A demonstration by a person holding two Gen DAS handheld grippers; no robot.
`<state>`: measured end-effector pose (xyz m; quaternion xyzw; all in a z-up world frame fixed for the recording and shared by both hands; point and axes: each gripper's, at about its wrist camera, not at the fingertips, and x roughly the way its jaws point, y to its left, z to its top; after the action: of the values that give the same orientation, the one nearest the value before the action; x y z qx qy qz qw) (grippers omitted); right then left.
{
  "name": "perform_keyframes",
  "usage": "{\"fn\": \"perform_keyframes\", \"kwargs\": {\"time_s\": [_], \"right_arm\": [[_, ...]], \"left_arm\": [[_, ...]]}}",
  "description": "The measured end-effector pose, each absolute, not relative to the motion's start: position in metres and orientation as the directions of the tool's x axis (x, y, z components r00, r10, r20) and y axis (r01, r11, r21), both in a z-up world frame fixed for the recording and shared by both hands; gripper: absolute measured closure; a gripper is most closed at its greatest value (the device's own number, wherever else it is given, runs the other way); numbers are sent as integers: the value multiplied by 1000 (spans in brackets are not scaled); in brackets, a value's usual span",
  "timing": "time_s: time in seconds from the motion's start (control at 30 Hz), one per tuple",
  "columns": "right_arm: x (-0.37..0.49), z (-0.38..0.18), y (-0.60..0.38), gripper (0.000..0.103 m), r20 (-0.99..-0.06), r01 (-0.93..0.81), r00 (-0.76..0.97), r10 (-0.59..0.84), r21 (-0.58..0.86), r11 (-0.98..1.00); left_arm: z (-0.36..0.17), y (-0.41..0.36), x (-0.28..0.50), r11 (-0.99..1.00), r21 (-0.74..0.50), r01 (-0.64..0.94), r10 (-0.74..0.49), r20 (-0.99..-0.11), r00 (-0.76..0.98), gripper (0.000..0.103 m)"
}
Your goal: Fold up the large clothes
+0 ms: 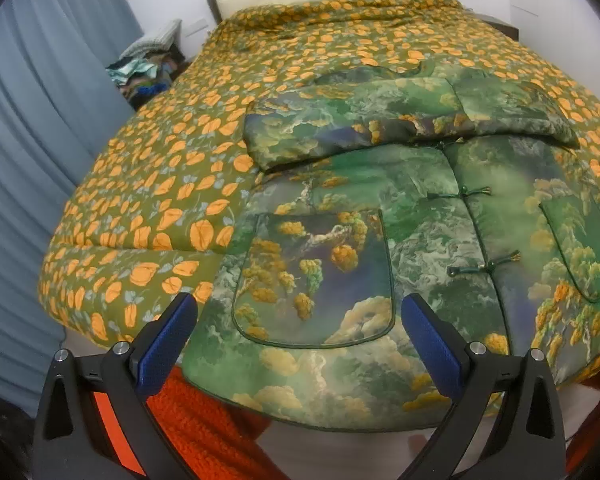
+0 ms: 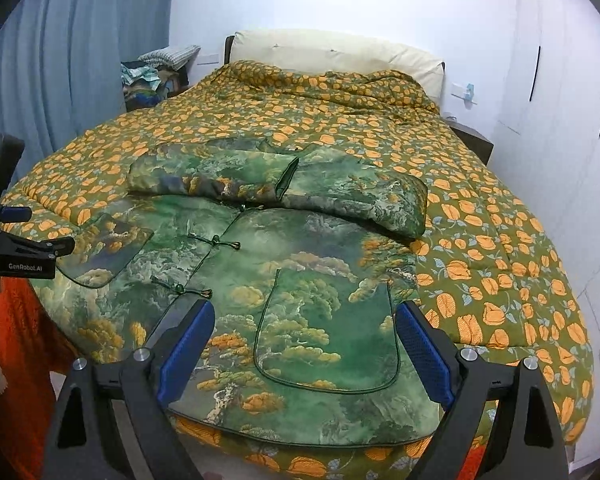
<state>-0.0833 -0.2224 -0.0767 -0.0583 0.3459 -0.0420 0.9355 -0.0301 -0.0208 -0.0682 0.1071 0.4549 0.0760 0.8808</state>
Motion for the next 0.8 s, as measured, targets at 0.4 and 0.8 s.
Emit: {"fn": "perform_keyframes", "kwargs": {"time_s": [0.4,0.8], "right_arm": [[-83,-79,-229,12,-656,62,743,-133,-130,990],[-78,-80,-299,12,-739,153,660,-131,-38,988]], "left_arm": [[-71,-22,-31,966,256,-31,228,-792,566,1],[-85,50,-13,995,91,-39,99,-874,475,1]]}}
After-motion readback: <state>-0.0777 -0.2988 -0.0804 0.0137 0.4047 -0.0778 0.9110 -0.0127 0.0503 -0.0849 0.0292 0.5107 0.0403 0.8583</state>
